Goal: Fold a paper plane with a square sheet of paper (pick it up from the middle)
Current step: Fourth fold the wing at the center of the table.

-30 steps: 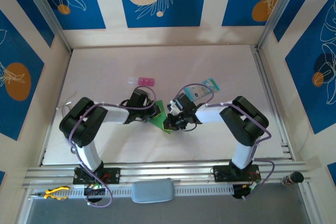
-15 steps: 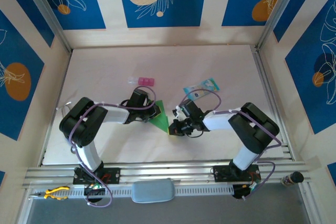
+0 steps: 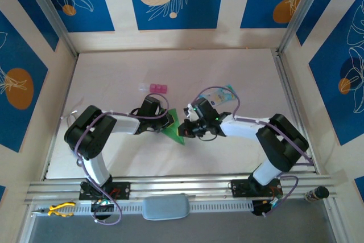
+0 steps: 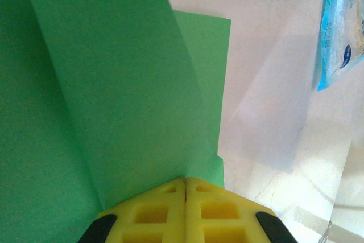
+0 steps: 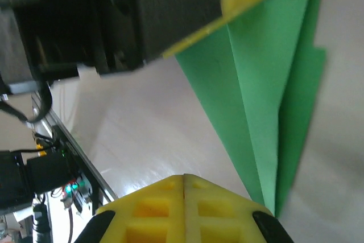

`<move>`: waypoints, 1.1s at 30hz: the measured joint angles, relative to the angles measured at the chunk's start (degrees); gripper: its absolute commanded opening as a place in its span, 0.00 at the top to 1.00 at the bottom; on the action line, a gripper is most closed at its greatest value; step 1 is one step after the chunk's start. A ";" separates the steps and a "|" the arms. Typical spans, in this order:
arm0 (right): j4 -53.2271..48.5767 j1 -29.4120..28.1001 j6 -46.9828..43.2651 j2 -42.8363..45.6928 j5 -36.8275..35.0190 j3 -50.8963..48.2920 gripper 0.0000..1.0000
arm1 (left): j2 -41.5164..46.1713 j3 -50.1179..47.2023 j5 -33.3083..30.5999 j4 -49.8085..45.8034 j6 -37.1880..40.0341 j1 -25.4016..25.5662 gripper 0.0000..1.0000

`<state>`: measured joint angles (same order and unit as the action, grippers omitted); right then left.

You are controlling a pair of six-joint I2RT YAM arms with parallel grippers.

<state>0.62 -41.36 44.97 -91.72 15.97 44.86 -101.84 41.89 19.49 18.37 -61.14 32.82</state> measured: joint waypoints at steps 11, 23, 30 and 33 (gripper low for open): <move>1.33 1.42 2.08 -9.40 -1.20 3.67 0.98 | 0.00 0.00 0.00 0.02 0.02 0.00 0.97; 4.52 1.70 2.08 -9.73 -2.51 0.28 1.00 | 1.22 0.07 0.02 -1.79 1.55 0.00 0.89; 3.39 1.84 2.08 -9.73 -2.49 0.79 1.00 | 6.27 0.44 0.09 -5.31 4.79 0.07 0.94; 2.80 2.08 2.08 -9.75 -2.47 1.03 1.00 | 8.13 0.50 0.94 -6.67 6.23 0.33 0.97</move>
<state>3.42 -39.29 47.05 -101.47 13.50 45.89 -93.71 42.39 20.43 11.70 -54.92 33.15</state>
